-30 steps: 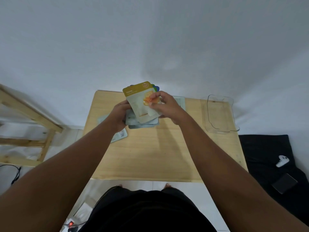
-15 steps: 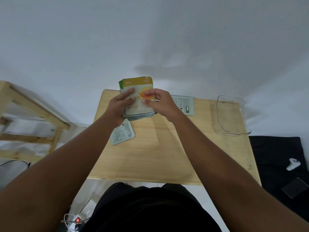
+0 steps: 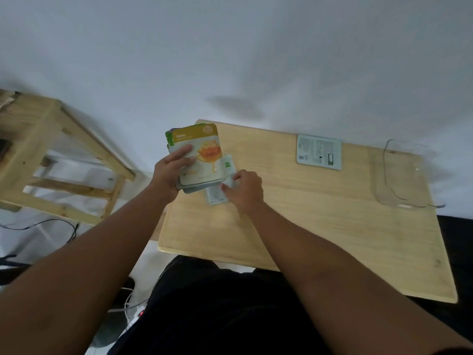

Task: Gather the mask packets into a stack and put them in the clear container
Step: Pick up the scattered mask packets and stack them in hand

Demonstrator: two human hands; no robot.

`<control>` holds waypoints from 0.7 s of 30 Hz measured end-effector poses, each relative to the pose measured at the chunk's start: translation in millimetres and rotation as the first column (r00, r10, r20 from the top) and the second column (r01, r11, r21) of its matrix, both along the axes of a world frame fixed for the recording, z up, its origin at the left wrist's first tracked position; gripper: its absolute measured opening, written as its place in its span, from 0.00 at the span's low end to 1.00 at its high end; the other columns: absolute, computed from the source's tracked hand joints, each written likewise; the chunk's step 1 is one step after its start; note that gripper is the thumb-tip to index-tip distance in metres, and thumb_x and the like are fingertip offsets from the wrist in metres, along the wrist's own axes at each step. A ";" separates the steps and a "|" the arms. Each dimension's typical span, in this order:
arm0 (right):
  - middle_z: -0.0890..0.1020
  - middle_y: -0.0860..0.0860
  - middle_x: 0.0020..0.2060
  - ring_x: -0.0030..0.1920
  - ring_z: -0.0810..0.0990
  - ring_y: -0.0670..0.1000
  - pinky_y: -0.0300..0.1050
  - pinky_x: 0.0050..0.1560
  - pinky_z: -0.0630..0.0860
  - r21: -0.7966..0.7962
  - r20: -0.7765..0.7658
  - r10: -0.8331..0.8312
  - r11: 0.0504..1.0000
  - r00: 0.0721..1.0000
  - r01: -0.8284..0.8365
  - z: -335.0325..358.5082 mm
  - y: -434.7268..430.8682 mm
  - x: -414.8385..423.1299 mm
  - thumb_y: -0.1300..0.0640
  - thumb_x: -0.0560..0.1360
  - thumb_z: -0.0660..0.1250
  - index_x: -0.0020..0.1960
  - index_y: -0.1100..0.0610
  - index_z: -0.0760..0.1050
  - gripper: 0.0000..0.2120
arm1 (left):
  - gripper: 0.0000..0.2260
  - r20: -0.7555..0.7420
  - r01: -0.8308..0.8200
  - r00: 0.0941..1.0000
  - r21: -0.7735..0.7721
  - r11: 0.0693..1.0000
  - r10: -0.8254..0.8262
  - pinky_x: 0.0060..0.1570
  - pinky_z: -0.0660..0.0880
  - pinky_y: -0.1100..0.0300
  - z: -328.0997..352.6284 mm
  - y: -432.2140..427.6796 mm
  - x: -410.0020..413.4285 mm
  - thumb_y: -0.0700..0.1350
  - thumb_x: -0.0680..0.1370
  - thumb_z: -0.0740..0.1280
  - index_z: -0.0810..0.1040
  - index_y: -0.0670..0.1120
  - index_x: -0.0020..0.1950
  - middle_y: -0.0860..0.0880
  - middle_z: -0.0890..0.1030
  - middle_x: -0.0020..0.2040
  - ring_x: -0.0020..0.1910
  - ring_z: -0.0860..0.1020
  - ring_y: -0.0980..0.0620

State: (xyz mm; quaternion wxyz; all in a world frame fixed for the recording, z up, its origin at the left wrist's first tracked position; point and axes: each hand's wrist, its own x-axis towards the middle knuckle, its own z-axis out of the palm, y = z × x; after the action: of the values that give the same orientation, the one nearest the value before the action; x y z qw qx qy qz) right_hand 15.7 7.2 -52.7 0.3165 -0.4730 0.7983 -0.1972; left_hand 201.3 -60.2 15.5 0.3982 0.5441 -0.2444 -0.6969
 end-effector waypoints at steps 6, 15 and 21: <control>0.71 0.53 0.59 0.54 0.76 0.54 0.48 0.54 0.77 0.048 0.017 -0.020 0.999 1.000 0.019 -10.1 -2.7 13.1 0.54 0.66 0.80 0.58 0.51 0.72 0.25 | 0.16 0.025 -0.009 1.000 0.018 1.000 0.009 0.45 0.83 0.53 -15.4 4.0 26.2 0.33 0.71 0.74 0.86 0.46 0.56 0.48 0.86 0.55 0.54 0.83 0.44; 0.82 0.55 0.48 0.50 0.83 0.57 0.49 0.46 0.80 0.032 0.124 -0.140 0.990 0.982 0.137 -4.8 23.0 -20.1 0.62 0.69 0.73 0.55 0.55 0.70 0.18 | 0.15 0.013 -0.005 1.000 0.028 1.000 0.005 0.50 0.83 0.49 11.5 10.7 5.3 0.33 0.71 0.75 0.86 0.47 0.54 0.46 0.85 0.57 0.55 0.83 0.43; 0.76 0.57 0.57 0.56 0.80 0.58 0.54 0.54 0.81 0.093 0.025 -0.129 0.988 0.991 0.126 6.5 21.1 -1.5 0.53 0.69 0.78 0.64 0.55 0.64 0.31 | 0.15 -0.006 -0.026 1.000 0.020 0.999 0.026 0.50 0.83 0.48 14.7 19.3 -6.4 0.33 0.71 0.75 0.86 0.47 0.55 0.46 0.85 0.58 0.56 0.83 0.42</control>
State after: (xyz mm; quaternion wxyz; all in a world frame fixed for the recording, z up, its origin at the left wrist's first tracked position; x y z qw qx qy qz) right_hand 14.2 28.3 -46.2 0.3368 -0.4029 0.8301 -0.1876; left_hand 194.9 -40.9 30.3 0.4025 0.5489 -0.2292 -0.6958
